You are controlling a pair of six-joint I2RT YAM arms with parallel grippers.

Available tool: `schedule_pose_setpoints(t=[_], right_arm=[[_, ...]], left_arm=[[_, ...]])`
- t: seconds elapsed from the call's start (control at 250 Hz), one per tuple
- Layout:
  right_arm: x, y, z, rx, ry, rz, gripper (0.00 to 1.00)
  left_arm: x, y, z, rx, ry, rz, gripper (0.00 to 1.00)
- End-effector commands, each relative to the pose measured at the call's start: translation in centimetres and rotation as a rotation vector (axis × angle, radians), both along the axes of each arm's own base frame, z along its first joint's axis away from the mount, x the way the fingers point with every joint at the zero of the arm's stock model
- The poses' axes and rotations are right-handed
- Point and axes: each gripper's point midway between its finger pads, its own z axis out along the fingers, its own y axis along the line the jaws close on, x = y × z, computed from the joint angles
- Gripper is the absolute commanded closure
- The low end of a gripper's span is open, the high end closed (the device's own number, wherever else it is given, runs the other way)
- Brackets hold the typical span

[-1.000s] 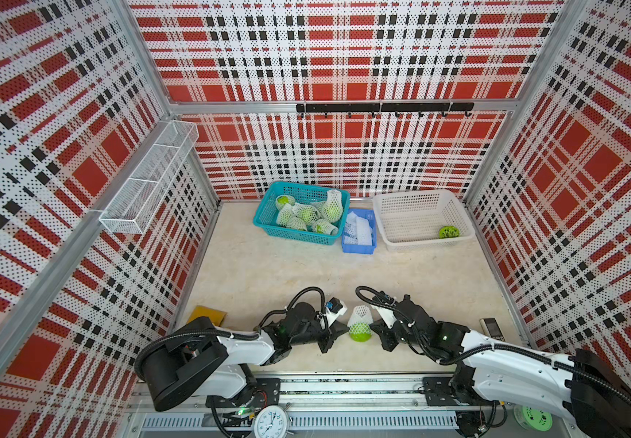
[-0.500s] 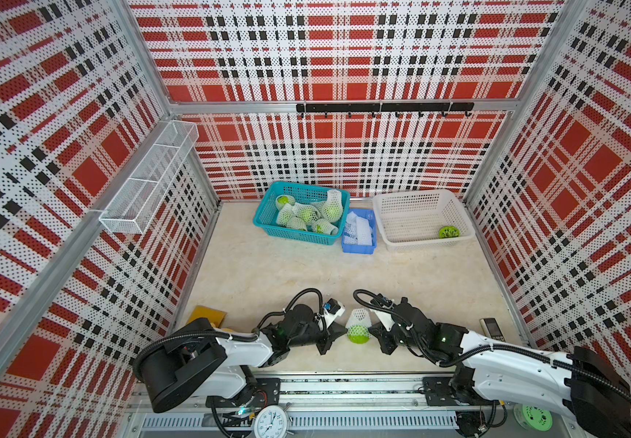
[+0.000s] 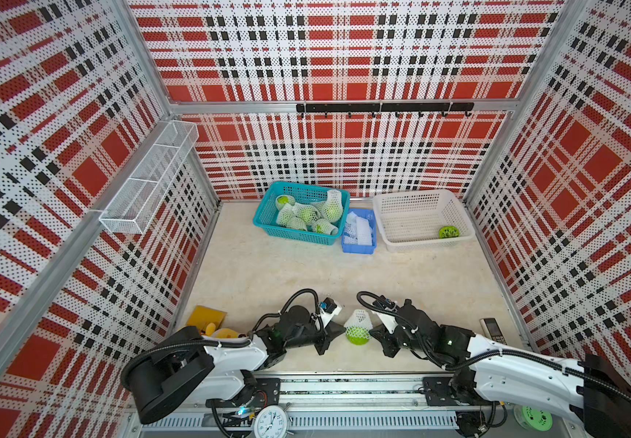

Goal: Sleeve custard apples in foam nets
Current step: Put on the foam net on the custard apple.

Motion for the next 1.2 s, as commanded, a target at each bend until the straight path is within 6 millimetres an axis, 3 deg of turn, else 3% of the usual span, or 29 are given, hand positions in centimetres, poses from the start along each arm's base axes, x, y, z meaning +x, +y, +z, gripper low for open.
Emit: schedule_pose_setpoints(t=[0.0,0.332,0.864,1.196], right_arm=[[-0.9,-0.8,-0.9,-0.028,0.022,0.016,1.0],[-0.6,0.1,-2.8,-0.086,0.063,0.032,1.0],[-2.6,1.6,0.0,0.013,0.043,0.199,1.0],[-2.7,2.3,-0.8,-0.033,0.07,0.233,1.0]], left_arm=[[0.1,1.1,-1.1,0.048,0.016,0.033,1.0],[0.2,1.3,-2.8,0.084,0.079,0.039,1.0],[0.3,0.3,-1.2,0.019,0.062,0.011,1.0],[0.3,0.2,-1.9,0.031,0.094,-0.003,1.0]])
